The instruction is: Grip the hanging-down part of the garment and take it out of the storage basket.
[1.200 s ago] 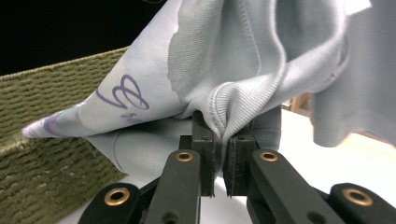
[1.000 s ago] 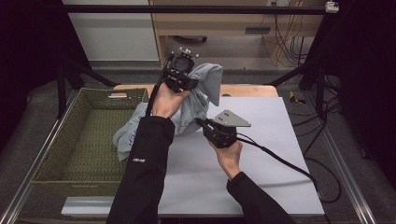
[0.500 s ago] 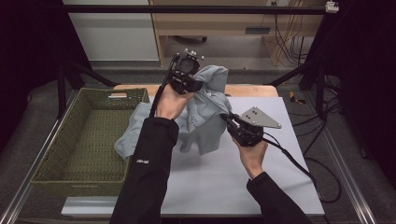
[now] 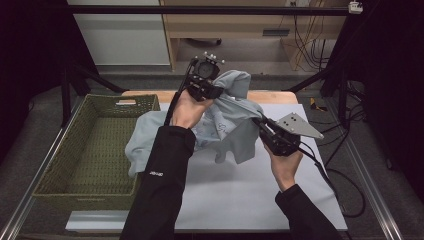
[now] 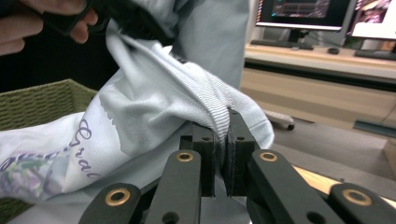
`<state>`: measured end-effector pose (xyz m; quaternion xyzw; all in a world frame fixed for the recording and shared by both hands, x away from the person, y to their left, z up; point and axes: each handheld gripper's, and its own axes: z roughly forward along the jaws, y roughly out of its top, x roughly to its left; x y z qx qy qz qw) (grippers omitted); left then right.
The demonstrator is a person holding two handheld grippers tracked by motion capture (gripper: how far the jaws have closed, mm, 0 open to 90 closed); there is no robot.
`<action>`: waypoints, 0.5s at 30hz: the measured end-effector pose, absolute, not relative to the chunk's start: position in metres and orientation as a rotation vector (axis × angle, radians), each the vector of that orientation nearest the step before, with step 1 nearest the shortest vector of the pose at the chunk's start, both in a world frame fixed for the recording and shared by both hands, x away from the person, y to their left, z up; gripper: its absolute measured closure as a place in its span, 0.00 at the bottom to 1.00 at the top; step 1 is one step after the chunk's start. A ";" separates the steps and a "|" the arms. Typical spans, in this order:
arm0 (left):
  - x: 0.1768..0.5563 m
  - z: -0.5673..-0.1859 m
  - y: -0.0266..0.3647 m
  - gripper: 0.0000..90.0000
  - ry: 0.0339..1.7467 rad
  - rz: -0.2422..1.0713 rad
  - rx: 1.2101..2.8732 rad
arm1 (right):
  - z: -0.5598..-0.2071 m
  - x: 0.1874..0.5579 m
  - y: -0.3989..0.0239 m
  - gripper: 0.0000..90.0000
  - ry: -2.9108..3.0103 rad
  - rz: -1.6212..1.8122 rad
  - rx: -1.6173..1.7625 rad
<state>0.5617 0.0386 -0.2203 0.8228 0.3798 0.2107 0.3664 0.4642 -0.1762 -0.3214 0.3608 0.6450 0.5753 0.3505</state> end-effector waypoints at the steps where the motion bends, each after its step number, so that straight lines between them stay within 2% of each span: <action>1: 0.562 -0.220 0.039 0.90 0.976 0.542 2.115 | -0.321 0.464 -0.178 0.95 1.664 1.485 0.934; 9: 0.560 -0.219 0.028 0.90 0.960 0.536 2.123 | -0.321 0.461 -0.185 0.94 1.641 1.492 0.939; 11: 0.561 -0.221 0.027 0.90 0.963 0.539 2.126 | -0.325 0.463 -0.185 0.91 1.701 1.511 0.923; 12: 0.561 -0.222 0.028 0.90 0.963 0.534 2.127 | -0.328 0.465 -0.185 0.81 1.742 1.507 0.916; 13: 0.561 -0.222 0.028 0.90 0.963 0.534 2.127 | -0.328 0.465 -0.185 0.81 1.742 1.507 0.916; 14: 0.561 -0.224 0.029 0.90 0.957 0.527 2.134 | -0.338 0.464 -0.185 0.58 1.753 1.543 0.889; 15: 0.561 -0.225 0.029 0.90 0.957 0.528 2.134 | -0.342 0.461 -0.188 0.49 1.742 1.548 0.892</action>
